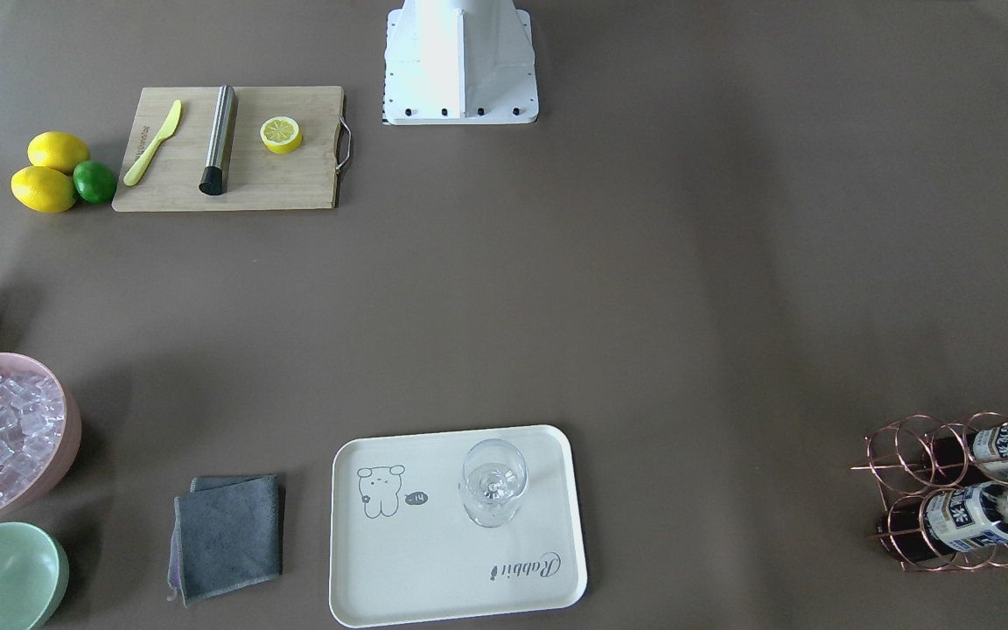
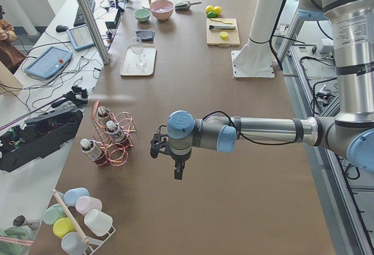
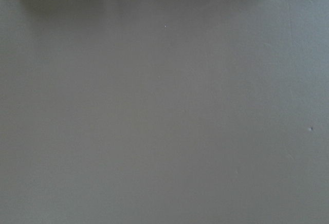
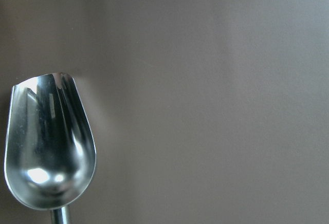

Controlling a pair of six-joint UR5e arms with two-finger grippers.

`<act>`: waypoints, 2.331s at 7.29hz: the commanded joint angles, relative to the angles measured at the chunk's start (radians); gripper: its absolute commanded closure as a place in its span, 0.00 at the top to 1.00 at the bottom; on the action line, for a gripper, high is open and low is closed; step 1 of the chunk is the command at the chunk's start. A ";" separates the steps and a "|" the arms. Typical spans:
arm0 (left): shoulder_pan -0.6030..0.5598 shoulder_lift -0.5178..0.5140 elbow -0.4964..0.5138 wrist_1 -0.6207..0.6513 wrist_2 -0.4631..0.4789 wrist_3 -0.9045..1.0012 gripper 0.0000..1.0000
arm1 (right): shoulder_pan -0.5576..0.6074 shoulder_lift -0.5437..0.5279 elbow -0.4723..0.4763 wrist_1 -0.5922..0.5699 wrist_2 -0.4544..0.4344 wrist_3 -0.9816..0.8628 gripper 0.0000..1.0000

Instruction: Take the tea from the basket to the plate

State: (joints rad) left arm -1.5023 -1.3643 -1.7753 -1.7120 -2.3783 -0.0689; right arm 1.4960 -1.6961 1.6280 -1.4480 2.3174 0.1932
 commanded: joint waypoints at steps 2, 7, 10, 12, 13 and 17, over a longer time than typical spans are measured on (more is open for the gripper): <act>-0.001 -0.012 0.010 -0.001 0.002 -0.002 0.98 | -0.002 0.001 0.010 0.003 -0.004 0.000 1.00; -0.007 -0.187 0.083 0.003 0.004 -0.693 0.98 | -0.002 0.001 0.016 0.003 0.002 0.002 1.00; -0.010 -0.321 0.086 0.026 0.028 -0.752 0.98 | -0.002 0.036 0.023 0.000 0.002 0.002 1.00; 0.002 -0.372 0.056 0.022 0.161 -0.857 0.98 | -0.014 0.052 0.023 0.006 0.010 0.003 1.00; 0.002 -0.413 0.063 0.022 0.163 -1.017 0.98 | -0.025 0.064 0.023 0.003 0.010 0.003 1.00; 0.004 -0.585 0.190 0.015 0.157 -1.412 0.98 | -0.080 0.121 0.113 0.009 0.042 0.005 1.00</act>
State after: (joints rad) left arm -1.5007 -1.8673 -1.6526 -1.6917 -2.2203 -1.2971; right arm 1.4496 -1.6039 1.6886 -1.4442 2.3389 0.1964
